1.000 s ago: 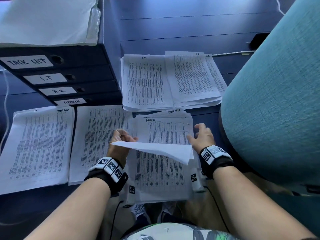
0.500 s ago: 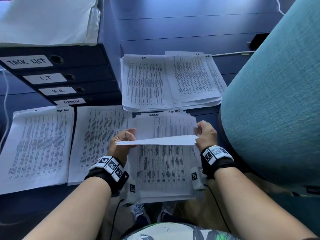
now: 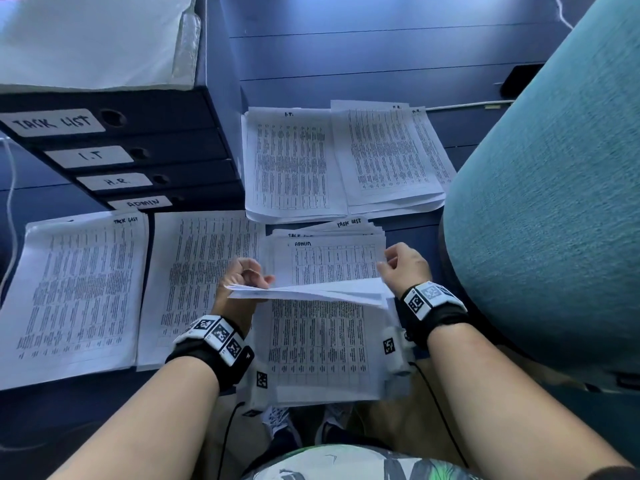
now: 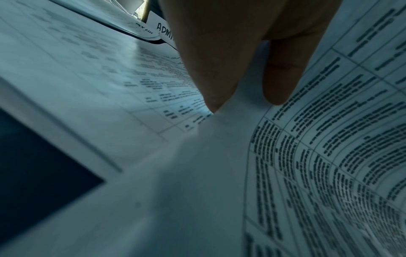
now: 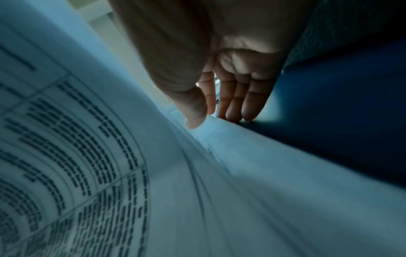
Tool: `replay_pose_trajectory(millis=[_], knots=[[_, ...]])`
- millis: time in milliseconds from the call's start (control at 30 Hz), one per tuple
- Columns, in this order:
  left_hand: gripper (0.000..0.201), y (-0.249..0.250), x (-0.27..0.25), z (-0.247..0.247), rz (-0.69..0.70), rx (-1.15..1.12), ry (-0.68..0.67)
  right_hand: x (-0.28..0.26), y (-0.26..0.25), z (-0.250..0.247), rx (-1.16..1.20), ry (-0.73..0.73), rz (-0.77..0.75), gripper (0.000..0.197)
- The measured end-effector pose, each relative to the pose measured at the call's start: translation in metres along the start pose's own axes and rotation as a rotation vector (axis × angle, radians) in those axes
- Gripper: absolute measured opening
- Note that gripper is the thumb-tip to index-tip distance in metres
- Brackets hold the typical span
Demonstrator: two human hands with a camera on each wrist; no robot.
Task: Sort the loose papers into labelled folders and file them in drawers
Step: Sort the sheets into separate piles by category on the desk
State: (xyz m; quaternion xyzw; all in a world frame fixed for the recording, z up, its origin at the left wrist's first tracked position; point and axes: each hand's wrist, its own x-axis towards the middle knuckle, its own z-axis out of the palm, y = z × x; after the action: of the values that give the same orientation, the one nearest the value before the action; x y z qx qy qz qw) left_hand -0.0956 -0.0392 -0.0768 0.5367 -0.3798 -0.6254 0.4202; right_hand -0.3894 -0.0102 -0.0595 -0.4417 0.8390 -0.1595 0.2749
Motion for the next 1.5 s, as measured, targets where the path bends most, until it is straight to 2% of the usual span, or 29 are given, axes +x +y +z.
replay_pose_trajectory(millis=[67, 133, 200, 233, 467, 533, 667, 833, 1033, 1167, 1233, 1300, 1400, 1500], knots=[[0.021, 0.001, -0.003, -0.001, 0.005, -0.059, -0.041, 0.001, 0.000, 0.004, -0.030, -0.040, 0.036, 0.028], [0.029, 0.002, -0.005, 0.001, 0.001, -0.076, -0.068, 0.000, -0.003, 0.005, -0.008, -0.033, 0.040, 0.036], [0.018, 0.001, -0.006, 0.002, 0.020, -0.068, -0.078, -0.002, -0.006, 0.003, 0.014, -0.008, 0.047, 0.040], [0.019, 0.000, -0.006, 0.002, 0.020, -0.065, -0.077, -0.004, -0.009, 0.001, 0.022, -0.002, 0.049, 0.039], [0.038, -0.002, 0.001, -0.003, -0.039, -0.018, -0.085, -0.007, -0.014, -0.008, 0.026, 0.044, 0.095, 0.004], [0.042, -0.002, 0.003, -0.004, -0.044, -0.007, -0.069, -0.007, -0.013, -0.009, 0.037, 0.064, 0.089, 0.007], [0.049, 0.005, 0.001, -0.001, -0.033, -0.048, -0.062, -0.008, -0.011, -0.012, 0.080, 0.136, 0.006, 0.008], [0.025, 0.009, 0.003, -0.002, 0.014, -0.042, -0.073, -0.013, -0.013, -0.015, 0.191, 0.171, -0.019, 0.007], [0.020, 0.014, 0.001, 0.000, -0.025, -0.027, -0.065, -0.015, -0.010, -0.016, 0.158, 0.205, -0.100, 0.006], [0.022, 0.014, 0.002, 0.002, -0.019, 0.004, -0.047, -0.014, -0.006, -0.011, 0.437, 0.303, -0.248, 0.007], [0.024, 0.011, 0.006, 0.002, -0.025, 0.009, -0.026, -0.017, -0.005, -0.011, 0.604, 0.189, -0.225, 0.016], [0.018, 0.011, 0.006, 0.003, -0.060, 0.002, -0.036, -0.018, -0.006, -0.011, 0.699, 0.024, -0.227, 0.025], [0.034, 0.020, 0.002, 0.008, -0.085, 0.038, 0.008, -0.020, -0.009, -0.015, 0.746, -0.213, -0.216, 0.036], [0.034, 0.024, 0.000, 0.009, -0.072, 0.082, 0.018, -0.020, -0.006, -0.017, 0.715, -0.410, -0.194, 0.047]])
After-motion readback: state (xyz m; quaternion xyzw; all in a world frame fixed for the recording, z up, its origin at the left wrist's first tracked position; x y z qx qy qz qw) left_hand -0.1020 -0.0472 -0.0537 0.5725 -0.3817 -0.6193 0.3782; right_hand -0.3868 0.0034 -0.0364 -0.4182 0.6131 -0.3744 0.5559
